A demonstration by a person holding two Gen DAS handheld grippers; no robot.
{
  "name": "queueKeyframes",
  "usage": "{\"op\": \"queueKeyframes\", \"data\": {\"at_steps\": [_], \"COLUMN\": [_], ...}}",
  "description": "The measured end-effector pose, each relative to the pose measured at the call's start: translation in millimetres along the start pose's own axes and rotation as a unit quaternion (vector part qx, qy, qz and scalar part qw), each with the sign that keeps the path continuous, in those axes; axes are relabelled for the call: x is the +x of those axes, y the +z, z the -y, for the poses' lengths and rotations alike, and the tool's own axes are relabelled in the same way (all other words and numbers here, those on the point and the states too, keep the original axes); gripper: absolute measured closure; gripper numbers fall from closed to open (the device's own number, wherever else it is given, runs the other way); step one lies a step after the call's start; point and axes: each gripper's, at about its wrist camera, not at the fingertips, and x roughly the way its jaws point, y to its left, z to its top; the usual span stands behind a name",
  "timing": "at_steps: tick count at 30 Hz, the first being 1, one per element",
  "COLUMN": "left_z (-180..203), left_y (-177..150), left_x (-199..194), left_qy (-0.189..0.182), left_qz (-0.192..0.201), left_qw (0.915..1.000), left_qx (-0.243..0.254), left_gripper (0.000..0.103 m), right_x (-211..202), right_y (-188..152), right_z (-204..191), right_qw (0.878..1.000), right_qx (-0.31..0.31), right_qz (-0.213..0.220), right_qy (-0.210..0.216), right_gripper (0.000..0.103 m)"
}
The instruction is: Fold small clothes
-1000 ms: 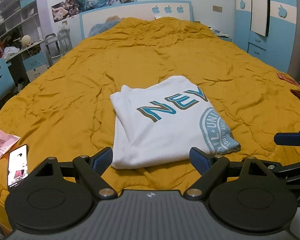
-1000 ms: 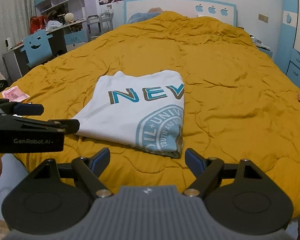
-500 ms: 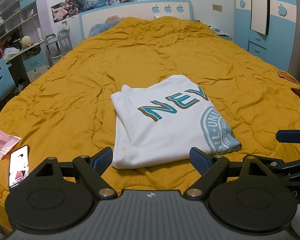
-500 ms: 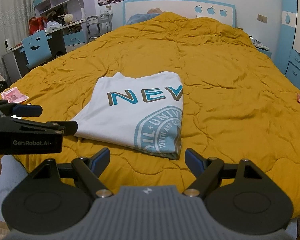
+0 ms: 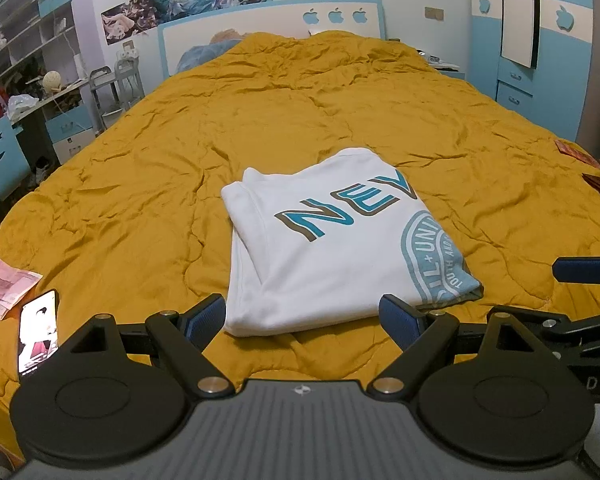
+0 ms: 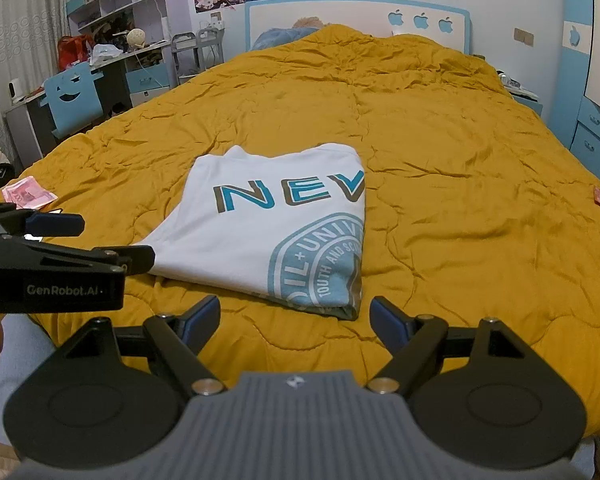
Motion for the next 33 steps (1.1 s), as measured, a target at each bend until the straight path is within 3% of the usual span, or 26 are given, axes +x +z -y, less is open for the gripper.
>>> {"op": "queueKeyframes", "data": {"at_steps": [33], "left_z": [-5.3], "left_y": [-0.9], "left_x": [1.5], "left_qy": [-0.003], "left_qz": [-0.004], "left_qw": [1.0000], "left_qx": [-0.002], "left_gripper": [0.002], "right_x": [0.1], "right_y": [-1.1], "right_z": [-5.7], "right_qw": [1.000], "right_qx": [0.007], "right_qz": [-0.003], "right_qy": [-0.003], "right_gripper": [0.026]}}
